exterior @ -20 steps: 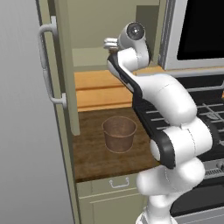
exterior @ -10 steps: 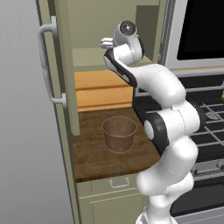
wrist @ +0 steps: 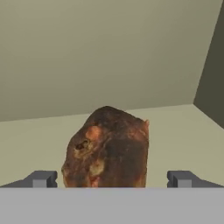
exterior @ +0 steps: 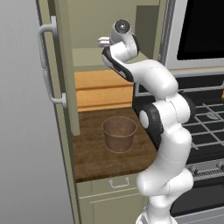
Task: Open the cabinet, pick up the bread from the cabinet and place it in the basket. Then move the basket to the dining counter.
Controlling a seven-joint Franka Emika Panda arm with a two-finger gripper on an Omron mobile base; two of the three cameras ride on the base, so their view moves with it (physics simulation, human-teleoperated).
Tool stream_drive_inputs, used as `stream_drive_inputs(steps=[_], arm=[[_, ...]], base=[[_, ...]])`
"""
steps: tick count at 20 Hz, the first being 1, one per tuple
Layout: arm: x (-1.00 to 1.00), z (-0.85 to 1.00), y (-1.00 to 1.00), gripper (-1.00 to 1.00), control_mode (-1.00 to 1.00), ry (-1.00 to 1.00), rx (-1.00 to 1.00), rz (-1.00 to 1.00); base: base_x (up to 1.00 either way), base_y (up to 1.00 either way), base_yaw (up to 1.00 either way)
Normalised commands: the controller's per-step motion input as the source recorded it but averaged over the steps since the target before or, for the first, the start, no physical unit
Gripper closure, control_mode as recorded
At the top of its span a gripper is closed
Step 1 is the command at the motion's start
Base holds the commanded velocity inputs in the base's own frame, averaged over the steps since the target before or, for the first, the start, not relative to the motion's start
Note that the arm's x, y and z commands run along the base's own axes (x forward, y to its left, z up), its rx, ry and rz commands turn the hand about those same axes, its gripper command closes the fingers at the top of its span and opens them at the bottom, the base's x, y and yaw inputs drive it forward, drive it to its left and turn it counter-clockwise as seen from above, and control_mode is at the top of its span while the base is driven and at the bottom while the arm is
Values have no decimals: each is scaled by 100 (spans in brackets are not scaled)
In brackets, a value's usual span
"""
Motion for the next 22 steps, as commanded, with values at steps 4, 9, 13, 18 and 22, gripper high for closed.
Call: stream_drive_inputs(steps=[4, 9, 13, 18, 22], arm=[[37, -12, 8, -100, -100, 0, -1, 0], [39, -12, 7, -100, -100, 0, -1, 0], [30, -26, 0, 100, -100, 0, -1, 0], [3, -47, -10, 100, -100, 0, 0, 0], [0, -46, -12, 100, -100, 0, 0, 0]], base=[[0, 0, 0], [0, 0, 0], [0, 0, 0], [0, 0, 0], [0, 0, 0]])
